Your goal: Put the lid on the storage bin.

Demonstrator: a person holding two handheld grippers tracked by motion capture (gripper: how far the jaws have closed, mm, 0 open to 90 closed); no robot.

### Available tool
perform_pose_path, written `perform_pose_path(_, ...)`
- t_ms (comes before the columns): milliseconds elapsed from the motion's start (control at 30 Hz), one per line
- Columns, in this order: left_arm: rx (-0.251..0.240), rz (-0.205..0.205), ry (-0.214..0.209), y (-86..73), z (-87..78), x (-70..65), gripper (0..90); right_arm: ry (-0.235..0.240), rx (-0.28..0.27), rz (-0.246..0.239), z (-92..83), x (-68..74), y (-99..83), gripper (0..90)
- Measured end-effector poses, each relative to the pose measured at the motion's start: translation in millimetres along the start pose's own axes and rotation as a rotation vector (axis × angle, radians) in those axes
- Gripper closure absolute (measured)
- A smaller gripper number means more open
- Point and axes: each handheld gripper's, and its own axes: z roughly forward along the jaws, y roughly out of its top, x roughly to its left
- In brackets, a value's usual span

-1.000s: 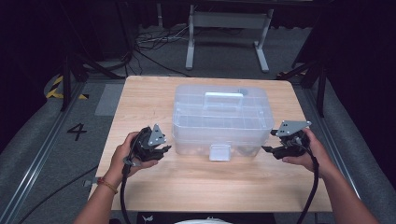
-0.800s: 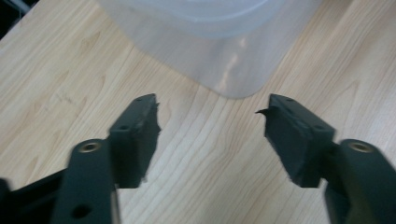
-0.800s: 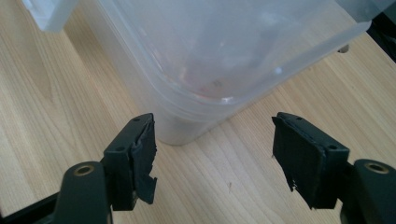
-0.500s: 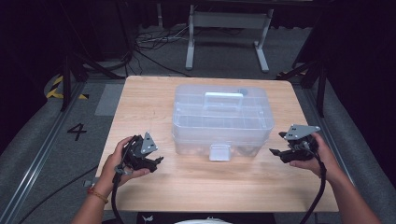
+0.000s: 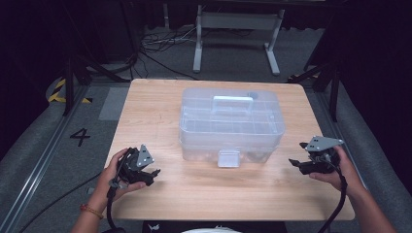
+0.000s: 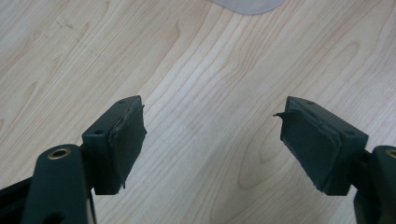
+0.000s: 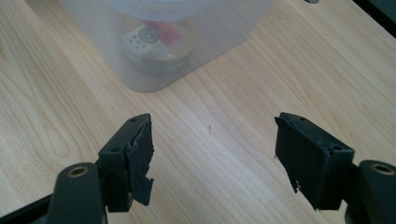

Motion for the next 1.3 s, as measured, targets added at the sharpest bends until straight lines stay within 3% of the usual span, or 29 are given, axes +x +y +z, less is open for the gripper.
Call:
perform_pose_path(333,-0.003,-0.042,-0.003,-20.7,0.0,0.6,20.2,-0.007,-0.032,0.024,3.3,3.2,-23.8,27.9)
perform_pose_path(600,-0.006,-0.083,-0.038,-36.0,-0.1,-0.6,19.8,-0.012,-0.026,0.090,6.1,2.8,-44.7,27.0)
perform_pose_path(800,-0.015,-0.123,-0.059,-49.3,0.9,-1.0,18.7,-0.003,-0.029,0.162,4.9,1.0,-61.2,25.7)
perform_pose_path(900,-0.023,-0.144,-0.074,-53.9,1.7,-0.2,17.8,-0.021,-0.033,0.205,4.0,0.0,-70.5,23.3)
perform_pose_path(1200,-0.097,-0.286,-0.105,-75.2,2.8,0.2,15.7,-0.016,-0.053,0.342,2.0,-2.6,-101.7,23.1)
perform_pose_path(1300,-0.098,-0.294,-0.089,-77.3,1.8,0.7,15.2,-0.023,-0.052,0.376,3.9,-3.0,-111.1,22.8)
